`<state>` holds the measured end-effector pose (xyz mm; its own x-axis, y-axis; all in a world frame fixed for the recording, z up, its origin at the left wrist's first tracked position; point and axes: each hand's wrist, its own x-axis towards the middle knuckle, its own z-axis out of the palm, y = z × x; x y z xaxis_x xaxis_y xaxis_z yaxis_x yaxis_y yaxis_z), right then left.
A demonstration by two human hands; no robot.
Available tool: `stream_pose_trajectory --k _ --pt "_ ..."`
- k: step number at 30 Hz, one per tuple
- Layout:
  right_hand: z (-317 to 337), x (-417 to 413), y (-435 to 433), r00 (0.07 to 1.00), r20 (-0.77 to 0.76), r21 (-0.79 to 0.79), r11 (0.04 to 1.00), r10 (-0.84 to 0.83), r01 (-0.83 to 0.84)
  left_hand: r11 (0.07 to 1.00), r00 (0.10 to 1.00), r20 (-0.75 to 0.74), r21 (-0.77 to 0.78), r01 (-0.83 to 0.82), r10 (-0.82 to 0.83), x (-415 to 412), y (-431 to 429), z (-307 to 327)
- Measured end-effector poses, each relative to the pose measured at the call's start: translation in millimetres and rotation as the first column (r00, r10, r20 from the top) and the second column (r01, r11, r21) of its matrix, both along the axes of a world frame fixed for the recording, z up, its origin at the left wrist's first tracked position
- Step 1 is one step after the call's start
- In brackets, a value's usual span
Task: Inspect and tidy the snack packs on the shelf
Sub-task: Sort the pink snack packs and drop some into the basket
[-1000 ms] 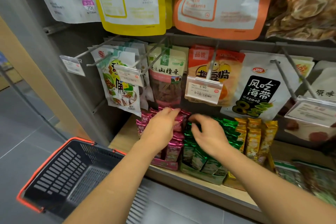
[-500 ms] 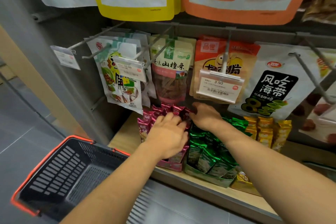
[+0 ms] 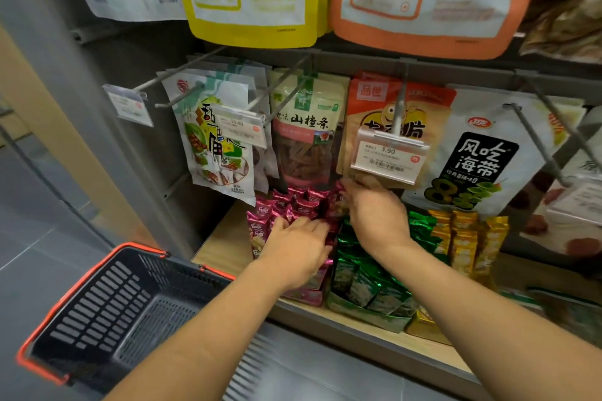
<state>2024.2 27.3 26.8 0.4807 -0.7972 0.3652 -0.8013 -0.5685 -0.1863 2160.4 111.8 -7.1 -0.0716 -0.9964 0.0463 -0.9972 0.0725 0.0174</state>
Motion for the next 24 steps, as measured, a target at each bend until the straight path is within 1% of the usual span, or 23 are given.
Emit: stream_pose_trajectory --k 2,3,5,7,9,10,11,13,14,15,17,19,20,21,22,24 --pt "8.3 -16.9 19.6 0.994 0.092 0.005 0.998 0.056 -0.057 0.998 0.999 -0.041 0.057 -0.013 0.015 2.4 -0.1 1.8" --pt "12.8 -25.5 30.0 0.989 0.119 -0.029 0.995 0.093 -0.09 0.997 0.997 -0.074 0.067 -0.025 0.03 3.2 0.1 4.6" --pt "24.2 -43.7 50.3 0.971 0.167 -0.146 0.979 0.169 -0.145 0.998 0.973 -0.225 0.022 -0.05 0.054 2.7 1.8 15.4" --pt "37.4 -60.9 70.0 0.956 0.178 -0.242 0.952 0.232 -0.186 0.994 0.89 -0.45 -0.042 -0.103 0.073 0.6 6.6 33.4" --pt "50.4 -74.4 88.5 0.944 0.163 -0.307 0.924 0.288 -0.229 0.99 0.763 -0.64 -0.027 -0.135 0.087 -3.5 16.4 58.9" --pt "56.3 -80.9 97.5 0.937 0.156 -0.323 0.913 0.313 -0.251 0.996 0.713 -0.699 -0.005 -0.087 0.059 -6.6 22.5 72.9" --pt "62.0 -87.0 106.1 0.927 0.158 -0.336 0.902 0.34 -0.273 1.0 0.684 -0.729 0.025 -0.003 0.02 -11.3 29.2 87.1" --pt "73.3 -98.1 122.0 0.895 0.203 -0.352 0.882 0.398 -0.313 0.986 0.655 -0.754 0.06 0.156 -0.058 -24.3 45.8 112.3" --pt "79.2 -101.7 129.0 0.87 0.254 -0.35 0.879 0.422 -0.324 0.978 0.637 -0.766 0.053 0.201 -0.089 -31.2 54.5 122.4" --pt "85.2 -103.9 135.1 0.838 0.327 -0.33 0.883 0.438 -0.333 0.974 0.62 -0.777 0.039 0.225 -0.112 -37.3 63.2 130.9" --pt "95.3 -104.5 144.4 0.747 0.508 -0.242 0.903 0.43 -0.355 0.972 0.591 -0.795 0.009 0.236 -0.137 -45.8 79.4 142.3" --pt "100.0 -102.0 154.2 0.645 0.68 -0.087 0.912 0.349 -0.402 0.979 0.537 -0.836 -0.006 0.202 -0.116 -48.7 95.6 145.7" --pt "99.9 -100.2 159.4 0.621 0.732 0.015 0.904 0.281 -0.427 0.987 0.482 -0.872 -0.009 0.163 -0.087 -48.6 103.1 144.8" --pt "98.4 -98.1 163.6 0.627 0.749 0.127 0.883 0.213 -0.452 0.993 0.402 -0.914 -0.011 0.116 -0.058 -48.3 110.2 143.2" --pt "94.8 -96.2 166.0 0.653 0.74 0.24 0.844 0.16 -0.479 0.998 0.317 -0.948 -0.017 0.067 -0.037 -48.2 116.0 140.5" --pt "83.3 -92.2 167.7 0.702 0.703 0.438 0.71 0.113 -0.552 0.999 0.164 -0.986 -0.026 -0.037 -0.019 -47.8 123.4 135.3"
